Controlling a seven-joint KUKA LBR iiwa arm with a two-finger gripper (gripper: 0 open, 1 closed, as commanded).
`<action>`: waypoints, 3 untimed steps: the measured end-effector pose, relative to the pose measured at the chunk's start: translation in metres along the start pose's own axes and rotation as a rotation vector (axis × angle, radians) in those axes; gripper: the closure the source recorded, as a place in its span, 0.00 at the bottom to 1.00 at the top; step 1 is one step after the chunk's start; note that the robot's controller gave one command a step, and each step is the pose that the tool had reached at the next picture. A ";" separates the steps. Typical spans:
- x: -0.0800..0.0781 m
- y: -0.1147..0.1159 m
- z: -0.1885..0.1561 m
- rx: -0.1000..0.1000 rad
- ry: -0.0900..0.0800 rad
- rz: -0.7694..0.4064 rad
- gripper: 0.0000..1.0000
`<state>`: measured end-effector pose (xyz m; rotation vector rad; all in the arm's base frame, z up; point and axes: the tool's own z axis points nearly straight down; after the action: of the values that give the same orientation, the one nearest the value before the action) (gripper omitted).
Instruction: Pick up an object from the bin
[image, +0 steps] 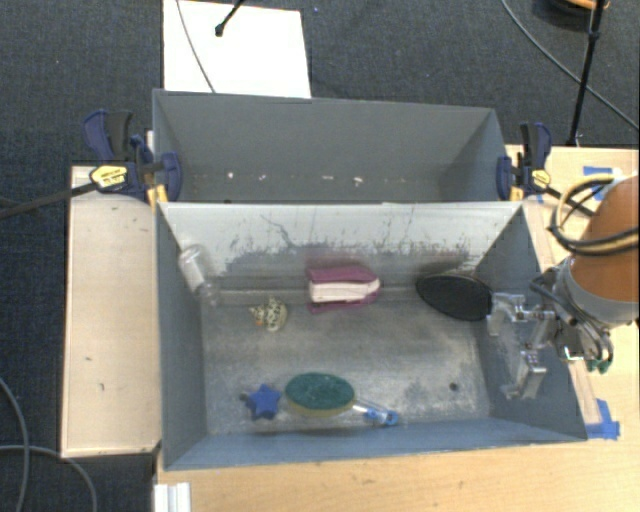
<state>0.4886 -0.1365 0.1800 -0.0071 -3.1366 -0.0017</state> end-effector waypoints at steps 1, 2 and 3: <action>-0.056 0.009 0.067 0.001 -0.008 -0.399 0.00; -0.102 0.018 0.096 -0.001 -0.006 -0.243 0.00; -0.103 -0.004 0.078 -0.005 -0.013 -0.121 0.00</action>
Offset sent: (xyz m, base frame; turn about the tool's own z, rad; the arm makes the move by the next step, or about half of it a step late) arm 0.0548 0.0071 -0.0656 -0.3982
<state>0.5907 -0.1412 0.1014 0.1833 -3.1448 -0.0094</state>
